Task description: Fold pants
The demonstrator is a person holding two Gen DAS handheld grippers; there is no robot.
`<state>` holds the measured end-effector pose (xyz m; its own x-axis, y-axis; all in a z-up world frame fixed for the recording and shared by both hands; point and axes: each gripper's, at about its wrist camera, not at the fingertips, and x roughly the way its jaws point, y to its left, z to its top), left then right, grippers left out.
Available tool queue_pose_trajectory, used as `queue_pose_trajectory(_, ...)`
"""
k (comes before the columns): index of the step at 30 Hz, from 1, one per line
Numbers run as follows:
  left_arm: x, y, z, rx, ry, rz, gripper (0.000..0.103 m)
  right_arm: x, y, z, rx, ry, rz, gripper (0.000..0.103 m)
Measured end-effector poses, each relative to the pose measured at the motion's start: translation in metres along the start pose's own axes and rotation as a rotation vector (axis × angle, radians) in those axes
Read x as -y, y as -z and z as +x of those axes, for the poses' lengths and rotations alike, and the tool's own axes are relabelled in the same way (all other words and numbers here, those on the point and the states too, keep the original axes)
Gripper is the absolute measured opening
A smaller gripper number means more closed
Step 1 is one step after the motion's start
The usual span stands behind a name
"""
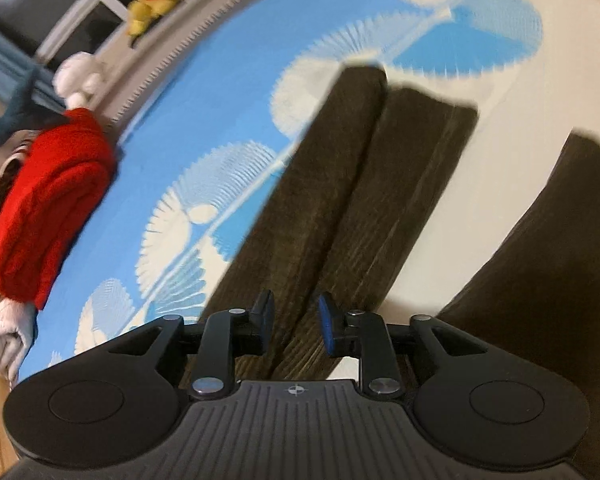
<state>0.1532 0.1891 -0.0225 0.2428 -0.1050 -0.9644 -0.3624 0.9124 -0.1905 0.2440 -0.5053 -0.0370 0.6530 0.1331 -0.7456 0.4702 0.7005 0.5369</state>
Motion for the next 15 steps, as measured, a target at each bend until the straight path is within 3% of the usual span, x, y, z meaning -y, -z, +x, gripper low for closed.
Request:
queue_pose_trajectory(8,0.002,-0.005,-0.010,0.036,0.001,0.009,0.030,-0.005,-0.005,0.053,-0.020,0.022,0.007,0.037)
queue_pose_trajectory(11,0.000,-0.006,-0.010,0.032,0.010,0.017,0.030,-0.008,-0.009,0.058,0.011,0.001,0.008,0.037)
queue_pose_trajectory(13,0.001,-0.007,-0.009,0.033,0.014,0.022,0.030,-0.010,-0.012,0.059,0.030,-0.011,-0.010,0.023)
queue_pose_trajectory(14,0.001,-0.006,-0.010,0.034,0.015,0.025,0.030,-0.011,-0.013,0.057,0.037,-0.004,-0.027,0.003)
queue_pose_trajectory(15,0.001,-0.006,-0.011,0.037,0.016,0.028,0.030,-0.012,-0.015,0.053,0.051,-0.004,-0.039,0.003)
